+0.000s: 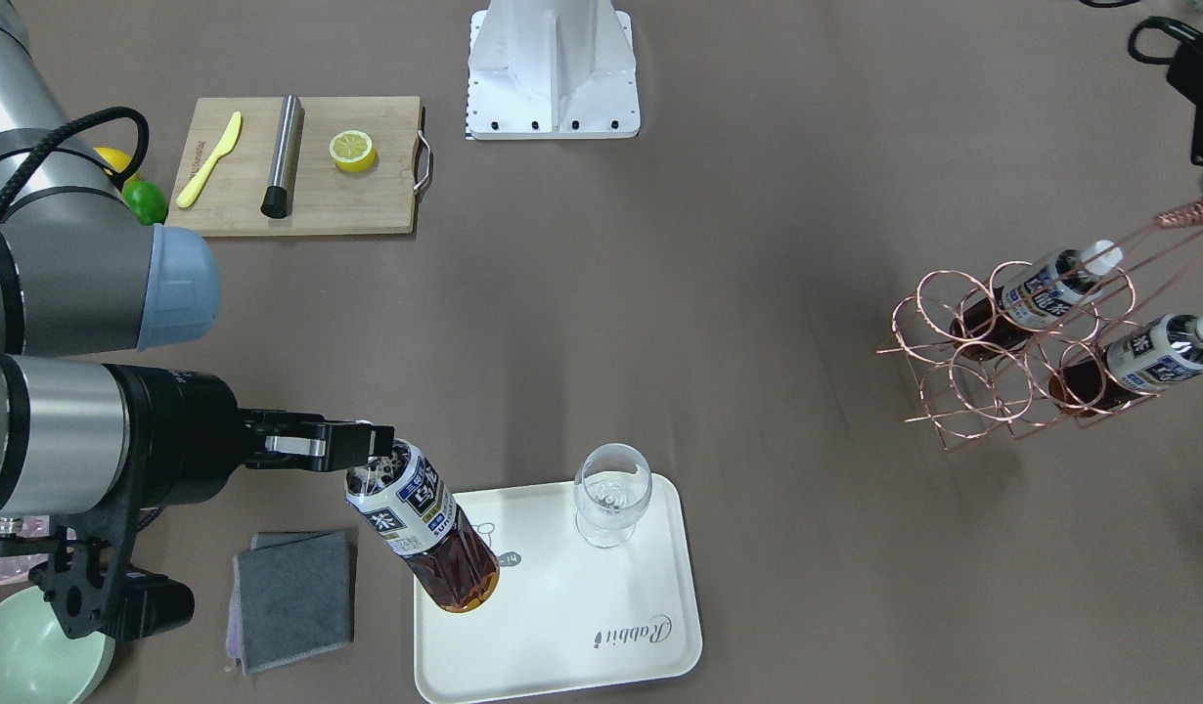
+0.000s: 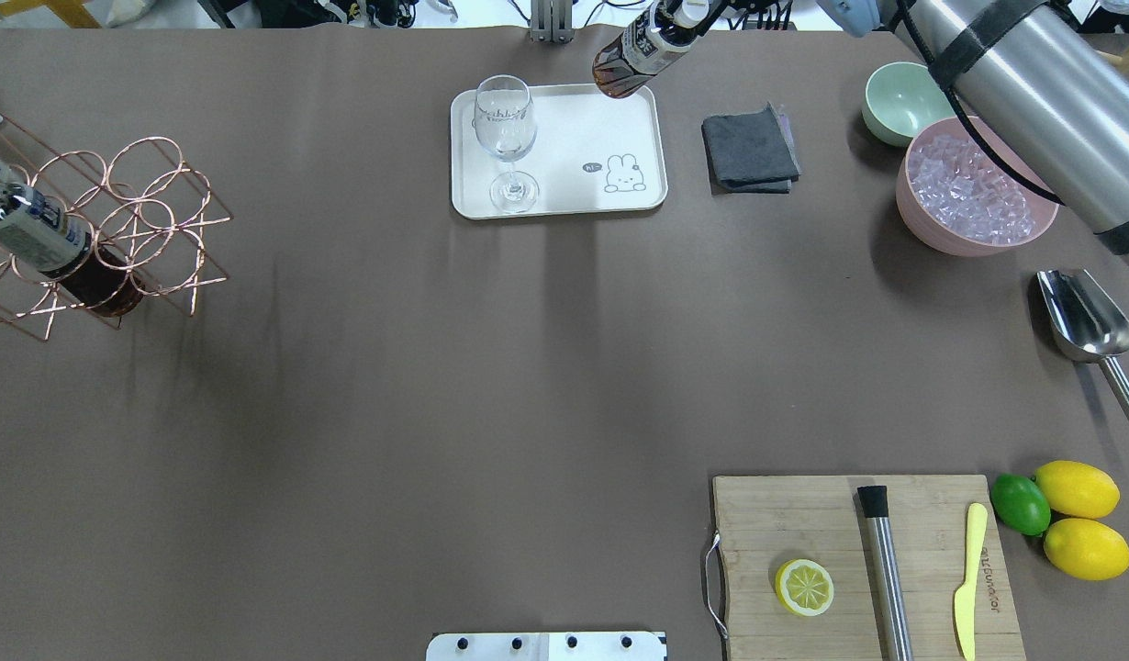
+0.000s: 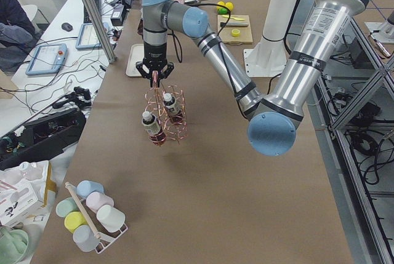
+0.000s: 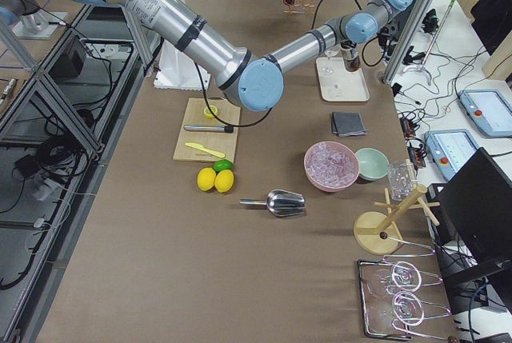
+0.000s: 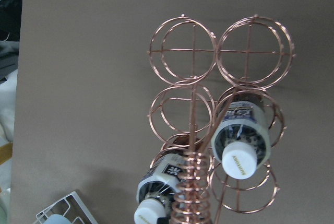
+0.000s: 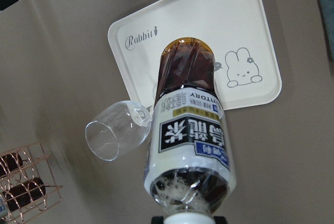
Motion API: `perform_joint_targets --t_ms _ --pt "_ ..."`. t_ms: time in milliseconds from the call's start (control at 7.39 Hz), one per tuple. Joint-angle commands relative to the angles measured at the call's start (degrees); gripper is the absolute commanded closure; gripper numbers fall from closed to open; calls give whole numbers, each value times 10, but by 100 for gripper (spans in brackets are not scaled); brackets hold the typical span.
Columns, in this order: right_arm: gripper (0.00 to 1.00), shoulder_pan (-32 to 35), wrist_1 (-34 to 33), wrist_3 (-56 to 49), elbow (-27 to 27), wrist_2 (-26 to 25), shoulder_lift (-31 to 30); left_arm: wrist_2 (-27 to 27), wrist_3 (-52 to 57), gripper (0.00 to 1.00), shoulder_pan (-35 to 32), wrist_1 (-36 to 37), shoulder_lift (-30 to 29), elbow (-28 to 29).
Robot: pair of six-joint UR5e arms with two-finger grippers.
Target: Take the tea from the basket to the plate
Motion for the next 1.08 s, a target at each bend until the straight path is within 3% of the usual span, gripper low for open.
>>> perform_joint_targets --t_ms 0,677,947 --pt "100 -1 37 -11 -1 -41 1 -19 125 100 -59 -63 -3 124" --pt "100 -2 80 -33 0 -111 1 -47 187 100 -91 -171 -39 299" --pt "100 -9 94 -34 0 -141 1 -47 187 100 -92 -172 -39 306"
